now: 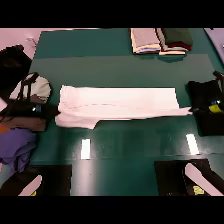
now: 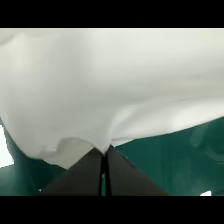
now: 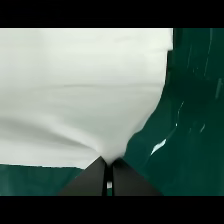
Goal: Fold the shirts.
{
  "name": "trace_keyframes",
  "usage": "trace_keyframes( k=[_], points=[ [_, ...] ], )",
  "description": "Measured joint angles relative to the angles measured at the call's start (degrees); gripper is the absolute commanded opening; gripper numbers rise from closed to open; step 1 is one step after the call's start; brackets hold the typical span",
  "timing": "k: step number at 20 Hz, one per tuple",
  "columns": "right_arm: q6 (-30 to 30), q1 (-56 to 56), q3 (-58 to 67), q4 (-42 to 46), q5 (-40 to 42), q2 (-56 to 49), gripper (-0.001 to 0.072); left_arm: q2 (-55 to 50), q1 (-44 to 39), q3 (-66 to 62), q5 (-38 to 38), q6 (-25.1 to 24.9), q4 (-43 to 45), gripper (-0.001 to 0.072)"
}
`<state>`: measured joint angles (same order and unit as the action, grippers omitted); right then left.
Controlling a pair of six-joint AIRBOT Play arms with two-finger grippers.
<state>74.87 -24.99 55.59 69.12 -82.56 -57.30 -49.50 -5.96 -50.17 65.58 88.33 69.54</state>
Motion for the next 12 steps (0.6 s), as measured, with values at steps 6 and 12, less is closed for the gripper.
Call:
trace_keyframes(
  k=[6,12],
  points=[
    [4.2,6.1,13.0,0.0,3.5,-17.0,0.0014,-21.9,0.0,-14.2,-9.2,-1.4,1.0,0.0022],
    [6.9,9.4,23.9,-0.2,4.4,-29.6,0.0025,-34.4,0.0,-24.1,-14.1,-1.8,1.7,0.0025]
  ],
)
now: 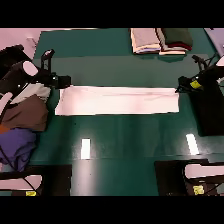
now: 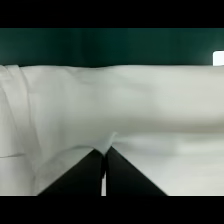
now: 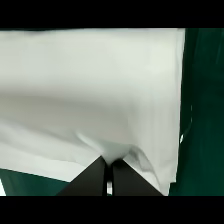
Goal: Fold the shirts.
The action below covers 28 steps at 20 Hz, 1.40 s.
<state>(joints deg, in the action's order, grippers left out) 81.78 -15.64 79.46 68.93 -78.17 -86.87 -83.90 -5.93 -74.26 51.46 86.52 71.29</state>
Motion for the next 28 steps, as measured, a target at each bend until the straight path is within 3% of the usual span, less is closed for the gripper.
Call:
trace_keyframes(
  k=[1,2,3,4,8,9,11,13,18,20,22,23,28],
  points=[
    [0.2,0.2,1.2,0.0,0.1,-1.2,0.0183,-0.8,0.0,-0.6,-0.2,0.0,0.2,0.0159],
    [0.2,0.3,2.3,-0.1,0.3,-2.3,0.0381,-1.4,0.0,-1.1,-0.6,0.0,0.3,0.0424],
    [0.1,0.3,3.3,-0.2,0.6,-3.1,0.0398,-1.8,0.0,-1.6,-0.5,0.0,0.3,0.0512],
    [-0.1,0.3,4.2,-0.3,0.6,-3.7,0.0398,-2.1,0.0,-2.3,0.1,0.0,0.3,0.0479],
    [-3.6,-2.7,3.3,-1.3,-0.5,-3.3,0.0421,-2.6,0.0,-6.0,5.9,0.0,0.5,0.0477],
    [-4.4,-4.2,1.6,-1.5,-0.8,-2.7,0.0512,-2.7,0.0,-6.5,7.2,0.0,0.3,0.0472],
    [-5.9,-7.7,-2.4,-1.9,-0.4,-2.0,0.0520,-2.8,0.0,-7.2,9.2,0.0,-0.2,0.0017],
    [-7.8,-11.7,-6.1,-4.3,0.3,-2.2,0.0520,-2.8,-0.2,-7.5,10.4,-0.4,-1.7,0.0022],
    [-12.7,-16.0,-11.7,-15.1,1.0,-6.6,0.0494,-3.0,-3.8,-7.7,10.8,-1.5,-4.8,0.0023],
    [-14.0,-14.7,-12.5,-19.4,1.6,-8.6,0.0337,-3.2,-6.0,-7.6,9.8,-1.5,-5.2,0.0022],
    [-15.4,-12.4,-12.9,-21.7,3.8,-10.0,0.0093,-3.6,-8.5,-7.5,8.7,-1.3,-5.6,0.0021],
    [-16.1,-11.3,-13.1,-22.3,4.7,-10.3,0.0043,-3.9,-9.9,-7.5,8.0,-1.0,-5.7,0.0021],
    [-18.2,-7.8,-9.6,-22.6,6.6,-7.8,0.0015,-7.9,-16.6,-8.4,3.3,0.1,-6.4,0.0021]
  ],
)
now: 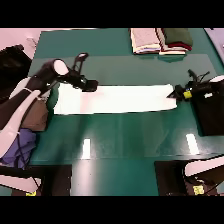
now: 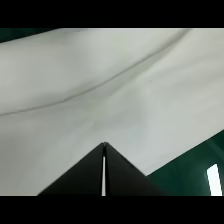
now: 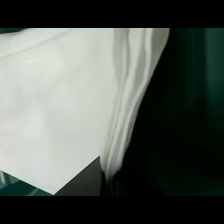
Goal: Fold the shirts.
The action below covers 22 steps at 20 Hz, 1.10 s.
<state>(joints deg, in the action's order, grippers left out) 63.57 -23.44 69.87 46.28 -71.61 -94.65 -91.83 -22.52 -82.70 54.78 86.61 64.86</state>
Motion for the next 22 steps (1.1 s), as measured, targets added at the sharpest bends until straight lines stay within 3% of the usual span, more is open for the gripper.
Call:
trace_keyframes(
  k=[11,17,22],
  points=[
    [11.0,14.4,29.8,-1.7,-10.4,6.4,0.0015,-17.8,-7.8,-14.7,-3.8,-0.6,-5.9,0.0021],
    [16.5,23.7,43.4,-1.6,-13.6,3.2,0.0015,-20.0,-8.3,-15.9,-4.2,-2.3,-8.1,0.0021],
    [18.4,30.4,45.4,-1.6,-13.1,1.4,0.0015,-19.7,-6.8,-16.7,-2.3,-2.5,-7.0,0.0021]
  ],
)
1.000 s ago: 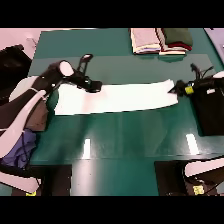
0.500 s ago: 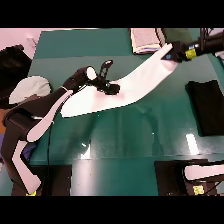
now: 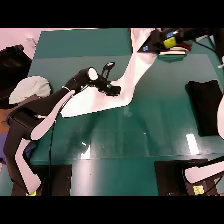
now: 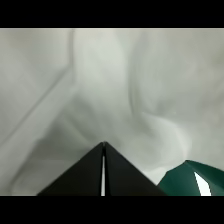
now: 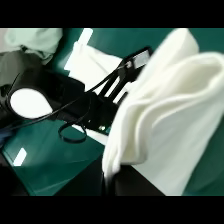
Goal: Fold the shirts.
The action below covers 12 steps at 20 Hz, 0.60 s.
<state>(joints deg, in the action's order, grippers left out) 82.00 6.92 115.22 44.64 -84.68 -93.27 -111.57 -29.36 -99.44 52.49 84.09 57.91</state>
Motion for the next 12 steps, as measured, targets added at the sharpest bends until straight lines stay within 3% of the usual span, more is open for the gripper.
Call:
trace_keyframes(
  k=[10,11,12],
  points=[
    [-1.3,15.4,0.7,-3.8,9.9,-5.9,0.0016,20.0,18.8,-3.5,6.1,-0.2,8.7,0.0021],
    [-2.1,17.9,1.6,-4.7,11.6,-8.1,0.0026,22.8,21.1,-3.9,6.5,-0.2,9.8,0.0021],
    [-3.0,20.2,2.5,-5.8,13.8,-10.1,0.0121,25.1,23.0,-4.1,6.8,-0.2,10.3,0.0022]
  ],
)
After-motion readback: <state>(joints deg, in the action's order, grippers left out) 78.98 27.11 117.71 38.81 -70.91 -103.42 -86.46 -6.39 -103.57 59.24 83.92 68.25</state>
